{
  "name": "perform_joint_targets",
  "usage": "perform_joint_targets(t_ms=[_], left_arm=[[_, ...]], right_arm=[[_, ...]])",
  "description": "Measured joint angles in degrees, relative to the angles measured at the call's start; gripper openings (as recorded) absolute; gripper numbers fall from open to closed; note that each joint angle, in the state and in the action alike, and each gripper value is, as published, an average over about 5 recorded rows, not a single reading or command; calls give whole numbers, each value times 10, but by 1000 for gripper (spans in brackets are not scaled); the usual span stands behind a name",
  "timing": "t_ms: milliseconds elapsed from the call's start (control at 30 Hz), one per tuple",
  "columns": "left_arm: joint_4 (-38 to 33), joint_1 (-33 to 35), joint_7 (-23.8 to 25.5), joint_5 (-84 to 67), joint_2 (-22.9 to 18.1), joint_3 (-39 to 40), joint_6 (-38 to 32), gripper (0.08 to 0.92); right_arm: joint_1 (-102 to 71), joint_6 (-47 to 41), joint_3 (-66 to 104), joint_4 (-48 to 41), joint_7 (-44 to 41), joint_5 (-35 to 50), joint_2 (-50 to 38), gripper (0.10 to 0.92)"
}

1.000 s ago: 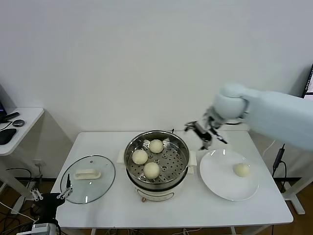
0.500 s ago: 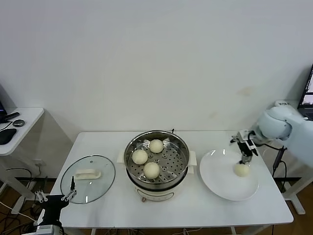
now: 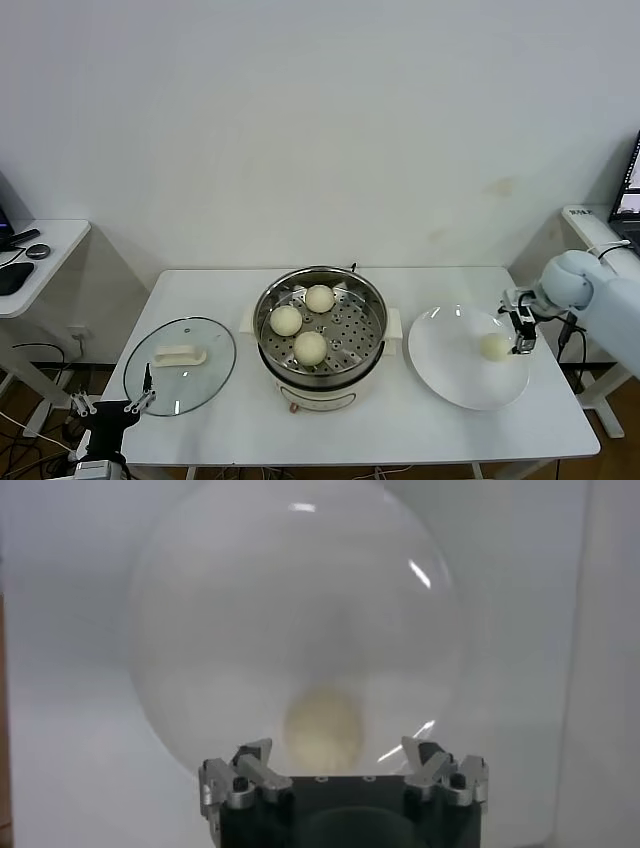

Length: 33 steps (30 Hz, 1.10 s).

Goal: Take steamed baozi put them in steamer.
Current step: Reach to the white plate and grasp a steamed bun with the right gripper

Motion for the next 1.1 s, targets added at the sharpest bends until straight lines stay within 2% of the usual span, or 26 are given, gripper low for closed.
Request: perform_joint_targets(t_ms=[300, 400, 600, 867, 1100], left_arm=[[3, -1, -1, 0, -1, -1, -1, 823], [3, 0, -1, 0, -1, -3, 0, 823], [2, 2, -2, -1, -1, -5, -1, 823], [0, 3, -3, -2, -3, -6, -2, 823], [-2, 2, -3, -2, -1, -4, -2, 823]], right_arm=[[-37, 11, 43, -65, 7, -36, 45, 821], [-47, 11, 53, -82, 8, -45, 57, 793], [-58, 8, 64, -100, 7, -57, 77, 686], [-58, -5, 67, -105, 6, -60, 83, 500], [-31, -27, 39, -78, 5, -34, 68, 449]])
